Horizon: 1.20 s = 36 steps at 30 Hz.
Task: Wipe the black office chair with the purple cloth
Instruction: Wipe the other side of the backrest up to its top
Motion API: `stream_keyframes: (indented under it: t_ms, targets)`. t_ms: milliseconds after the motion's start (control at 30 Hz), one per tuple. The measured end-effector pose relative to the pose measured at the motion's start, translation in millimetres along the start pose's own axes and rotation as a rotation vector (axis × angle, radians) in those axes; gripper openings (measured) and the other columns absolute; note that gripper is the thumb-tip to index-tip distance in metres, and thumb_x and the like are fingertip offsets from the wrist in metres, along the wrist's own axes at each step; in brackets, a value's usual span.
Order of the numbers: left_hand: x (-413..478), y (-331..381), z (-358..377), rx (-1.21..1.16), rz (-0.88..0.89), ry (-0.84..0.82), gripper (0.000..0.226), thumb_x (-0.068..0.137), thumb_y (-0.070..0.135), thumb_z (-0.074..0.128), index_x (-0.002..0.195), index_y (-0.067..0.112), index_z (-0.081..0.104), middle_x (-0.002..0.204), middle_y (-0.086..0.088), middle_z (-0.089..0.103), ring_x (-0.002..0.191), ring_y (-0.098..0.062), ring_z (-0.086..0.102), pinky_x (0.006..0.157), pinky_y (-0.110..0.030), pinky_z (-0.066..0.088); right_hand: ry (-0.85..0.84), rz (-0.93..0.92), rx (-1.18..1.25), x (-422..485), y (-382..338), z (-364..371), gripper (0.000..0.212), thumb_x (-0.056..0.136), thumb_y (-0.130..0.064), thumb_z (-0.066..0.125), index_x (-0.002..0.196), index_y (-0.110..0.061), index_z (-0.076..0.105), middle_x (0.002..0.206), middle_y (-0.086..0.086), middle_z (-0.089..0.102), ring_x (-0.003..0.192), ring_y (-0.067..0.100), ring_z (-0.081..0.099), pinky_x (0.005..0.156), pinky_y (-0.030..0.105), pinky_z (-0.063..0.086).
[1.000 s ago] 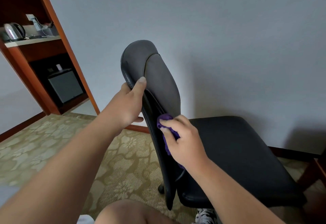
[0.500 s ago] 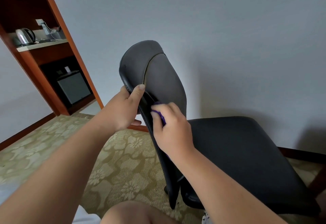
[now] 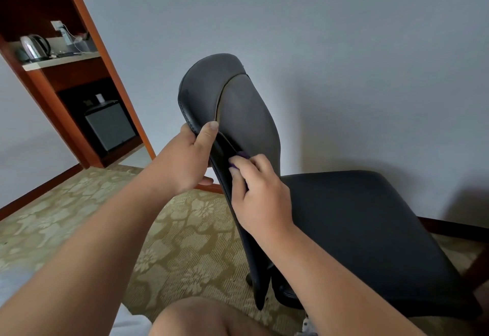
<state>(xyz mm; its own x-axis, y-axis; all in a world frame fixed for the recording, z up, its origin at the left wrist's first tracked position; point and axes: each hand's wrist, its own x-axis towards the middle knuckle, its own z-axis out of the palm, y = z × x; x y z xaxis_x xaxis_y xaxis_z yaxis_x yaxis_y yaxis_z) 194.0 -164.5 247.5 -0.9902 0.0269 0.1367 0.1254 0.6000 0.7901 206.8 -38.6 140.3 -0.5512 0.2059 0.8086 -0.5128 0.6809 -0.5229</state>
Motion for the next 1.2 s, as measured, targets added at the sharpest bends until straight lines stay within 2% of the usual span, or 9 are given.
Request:
stream_keyframes:
  t_ms: [200, 300, 367, 467, 633, 733, 833, 1000, 1200]
  targets:
    - [-3, 2, 2, 0.045, 0.016, 0.006, 0.060, 0.099, 0.068, 0.033, 0.133, 0.020, 0.046, 0.115, -0.015, 0.069, 0.094, -0.019, 0.071, 0.071, -0.039, 0.065, -0.007, -0.038, -0.153, -14, 14, -8, 0.022, 0.096, -0.026, 0.058, 0.111, -0.021, 0.073, 0.089, -0.005, 0.060, 0.060, 0.013, 0.057, 0.047, 0.017, 0.035]
    - [-6, 4, 1, 0.049, 0.005, -0.003, 0.060, 0.099, 0.067, 0.033, 0.135, 0.020, 0.044, 0.118, -0.015, 0.068, 0.097, -0.020, 0.070, 0.072, -0.039, 0.065, -0.027, 0.051, -0.099, -24, 13, -8, 0.023, 0.097, -0.027, 0.054, 0.109, -0.022, 0.072, 0.090, -0.007, 0.062, 0.064, 0.011, 0.059, 0.050, 0.018, 0.043]
    - [-7, 7, 1, 0.051, 0.008, -0.010, 0.056, 0.099, 0.067, 0.034, 0.129, 0.021, 0.044, 0.119, -0.017, 0.067, 0.097, -0.022, 0.071, 0.071, -0.039, 0.065, -0.020, 0.186, 0.028, -24, 9, -9, 0.020, 0.097, -0.025, 0.056, 0.108, -0.023, 0.072, 0.092, -0.008, 0.064, 0.073, 0.009, 0.061, 0.059, 0.026, 0.054]
    - [-9, 12, 0, 0.033, 0.003, -0.002, 0.055, 0.101, 0.063, 0.036, 0.128, 0.016, 0.044, 0.114, -0.013, 0.067, 0.100, -0.024, 0.070, 0.069, -0.043, 0.065, 0.039, 0.292, 0.351, -2, -14, -7, 0.016, 0.096, -0.017, 0.061, 0.107, -0.018, 0.073, 0.097, -0.005, 0.069, 0.090, 0.007, 0.064, 0.079, 0.020, 0.052]
    - [-12, 14, -1, 0.008, -0.013, -0.009, 0.057, 0.102, 0.060, 0.038, 0.132, 0.011, 0.045, 0.121, -0.007, 0.062, 0.106, -0.024, 0.068, 0.067, -0.044, 0.065, 0.049, 0.116, 0.384, 32, -29, 5, 0.020, 0.099, -0.018, 0.053, 0.109, -0.012, 0.069, 0.098, 0.002, 0.067, 0.090, 0.013, 0.061, 0.077, 0.028, 0.050]
    - [-11, 11, -1, 0.027, -0.003, -0.014, 0.060, 0.101, 0.063, 0.037, 0.135, 0.015, 0.043, 0.122, -0.007, 0.064, 0.105, -0.024, 0.069, 0.068, -0.042, 0.065, 0.029, -0.016, 0.286, 11, 0, 6, 0.018, 0.099, -0.016, 0.053, 0.109, -0.007, 0.065, 0.101, 0.003, 0.065, 0.091, 0.018, 0.064, 0.073, 0.034, 0.054]
    - [-9, 9, 1, 0.037, 0.016, -0.014, 0.053, 0.101, 0.063, 0.035, 0.132, 0.020, 0.041, 0.117, -0.011, 0.066, 0.102, -0.022, 0.068, 0.071, -0.041, 0.065, -0.011, -0.088, 0.172, -34, 28, 7, 0.014, 0.099, -0.013, 0.056, 0.110, -0.008, 0.063, 0.101, 0.001, 0.064, 0.087, 0.016, 0.065, 0.070, 0.029, 0.056]
    - [-7, 7, 1, 0.082, 0.032, -0.009, 0.063, 0.102, 0.064, 0.031, 0.145, 0.019, 0.037, 0.116, -0.012, 0.067, 0.097, -0.020, 0.069, 0.073, -0.039, 0.065, -0.210, 0.158, -0.002, -115, 58, 12, 0.017, 0.102, -0.032, 0.043, 0.111, -0.027, 0.056, 0.101, -0.014, 0.065, 0.084, 0.006, 0.065, 0.068, 0.029, 0.057]
    - [-4, 7, 1, 0.079, 0.037, -0.002, 0.062, 0.101, 0.065, 0.030, 0.145, 0.021, 0.037, 0.117, -0.008, 0.065, 0.098, -0.021, 0.069, 0.072, -0.040, 0.065, -0.033, 0.422, 0.159, -78, 15, 19, 0.006, 0.102, -0.020, 0.050, 0.101, -0.024, 0.055, 0.087, -0.015, 0.057, 0.079, 0.006, 0.056, 0.067, 0.023, 0.047]
